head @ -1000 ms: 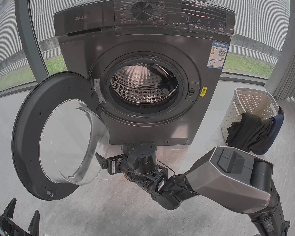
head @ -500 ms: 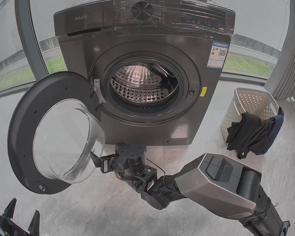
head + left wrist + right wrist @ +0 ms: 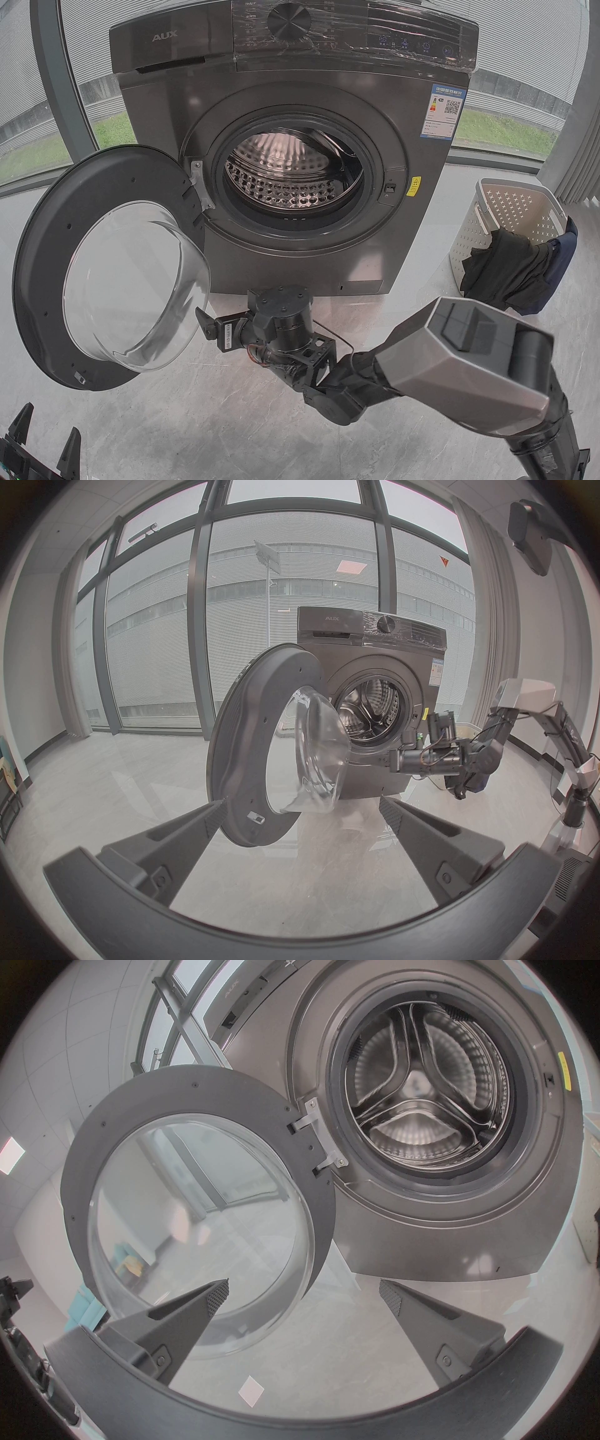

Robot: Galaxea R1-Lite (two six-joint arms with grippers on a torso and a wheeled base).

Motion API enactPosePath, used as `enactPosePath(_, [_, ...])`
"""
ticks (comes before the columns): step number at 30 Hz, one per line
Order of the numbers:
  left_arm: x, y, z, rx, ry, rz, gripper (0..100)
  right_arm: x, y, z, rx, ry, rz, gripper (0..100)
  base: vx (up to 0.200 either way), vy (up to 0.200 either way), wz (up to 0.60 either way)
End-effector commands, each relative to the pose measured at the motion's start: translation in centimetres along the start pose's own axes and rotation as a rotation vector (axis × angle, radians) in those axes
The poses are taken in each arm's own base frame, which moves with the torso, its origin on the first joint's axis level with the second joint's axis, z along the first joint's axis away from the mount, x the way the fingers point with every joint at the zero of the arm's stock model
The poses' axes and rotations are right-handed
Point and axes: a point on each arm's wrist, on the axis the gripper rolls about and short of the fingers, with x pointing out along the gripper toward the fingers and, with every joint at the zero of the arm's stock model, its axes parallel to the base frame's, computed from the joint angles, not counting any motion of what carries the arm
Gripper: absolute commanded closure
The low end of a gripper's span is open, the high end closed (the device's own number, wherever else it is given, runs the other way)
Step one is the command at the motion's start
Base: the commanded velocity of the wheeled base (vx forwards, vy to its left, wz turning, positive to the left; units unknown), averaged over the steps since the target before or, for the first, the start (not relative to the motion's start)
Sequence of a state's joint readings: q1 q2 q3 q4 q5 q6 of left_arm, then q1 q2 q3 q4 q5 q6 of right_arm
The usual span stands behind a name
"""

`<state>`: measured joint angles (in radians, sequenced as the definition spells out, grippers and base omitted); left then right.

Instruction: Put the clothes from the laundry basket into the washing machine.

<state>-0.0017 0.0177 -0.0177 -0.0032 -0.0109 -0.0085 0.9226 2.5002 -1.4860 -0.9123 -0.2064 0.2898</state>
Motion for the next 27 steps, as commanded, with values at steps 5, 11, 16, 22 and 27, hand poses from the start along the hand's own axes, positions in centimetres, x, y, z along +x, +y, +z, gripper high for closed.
enactPosePath(5, [0.0,0.0,-0.5,-0.001,-0.001,0.0,0,-10.9,-2.3,9.8,-0.065,-0.069,-0.055,0,0.0,0.0,0.0])
enactPosePath(11, [0.0,0.0,-0.5,-0.001,-0.001,0.002,0,-18.4,-4.1,12.4,-0.116,-0.089,-0.099,0,0.0,0.0,0.0])
enactPosePath(16, [0.0,0.0,-0.5,-0.001,0.0,0.0,0,-24.3,-7.2,12.9,-0.137,-0.1,-0.221,0,0.0,0.0,0.0])
enactPosePath(22, [0.0,0.0,-0.5,-0.001,0.0,0.0,0,-31.3,-10.1,15.2,-0.172,-0.226,-0.376,0,0.0,0.0,0.0])
enactPosePath(27, [0.0,0.0,-0.5,-0.001,0.0,-0.001,0,-36.5,-11.8,13.7,-0.228,-0.247,-0.521,0,0.0,0.0,0.0])
